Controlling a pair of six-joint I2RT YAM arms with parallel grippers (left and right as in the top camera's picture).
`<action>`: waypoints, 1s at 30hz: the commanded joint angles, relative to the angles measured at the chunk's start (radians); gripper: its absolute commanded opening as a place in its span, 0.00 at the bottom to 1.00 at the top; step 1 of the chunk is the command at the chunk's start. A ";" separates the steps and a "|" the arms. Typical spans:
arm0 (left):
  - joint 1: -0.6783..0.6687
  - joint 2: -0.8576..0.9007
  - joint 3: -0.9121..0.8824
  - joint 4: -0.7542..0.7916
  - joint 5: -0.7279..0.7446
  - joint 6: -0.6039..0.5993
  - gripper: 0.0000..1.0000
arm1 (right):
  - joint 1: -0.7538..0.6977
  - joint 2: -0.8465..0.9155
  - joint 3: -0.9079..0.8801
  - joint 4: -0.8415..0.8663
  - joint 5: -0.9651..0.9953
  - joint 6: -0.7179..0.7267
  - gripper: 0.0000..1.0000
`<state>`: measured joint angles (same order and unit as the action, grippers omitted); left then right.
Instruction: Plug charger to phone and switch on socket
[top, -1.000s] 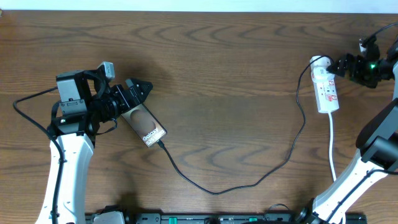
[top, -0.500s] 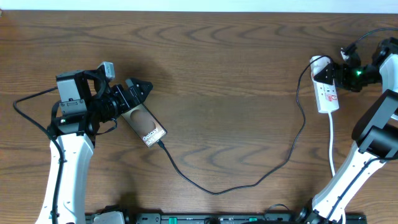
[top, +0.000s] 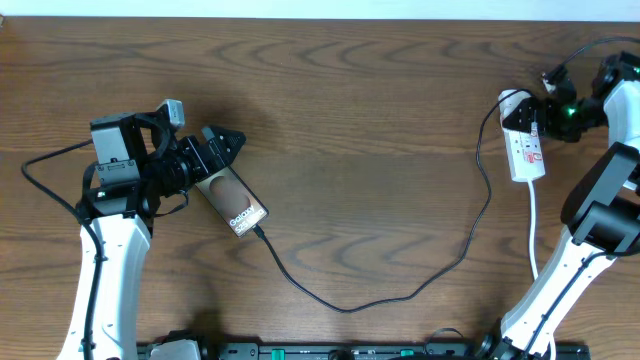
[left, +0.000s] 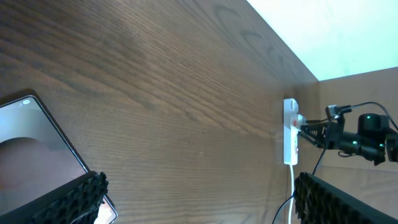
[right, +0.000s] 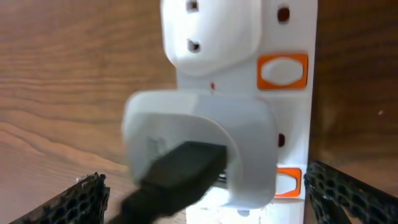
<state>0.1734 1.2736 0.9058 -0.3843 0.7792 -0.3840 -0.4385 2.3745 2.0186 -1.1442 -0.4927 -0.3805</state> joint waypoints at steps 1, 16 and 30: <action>-0.003 0.007 0.029 -0.001 -0.006 0.021 0.98 | 0.014 -0.001 0.061 -0.019 0.002 0.010 0.99; -0.003 0.007 0.029 -0.007 -0.006 0.021 0.98 | 0.014 0.000 0.074 -0.055 -0.043 0.029 0.99; -0.003 0.007 0.029 -0.015 -0.006 0.021 0.98 | 0.015 0.000 0.054 -0.063 -0.060 0.067 0.99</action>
<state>0.1734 1.2736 0.9058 -0.3946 0.7792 -0.3840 -0.4305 2.3745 2.0750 -1.2045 -0.5304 -0.3351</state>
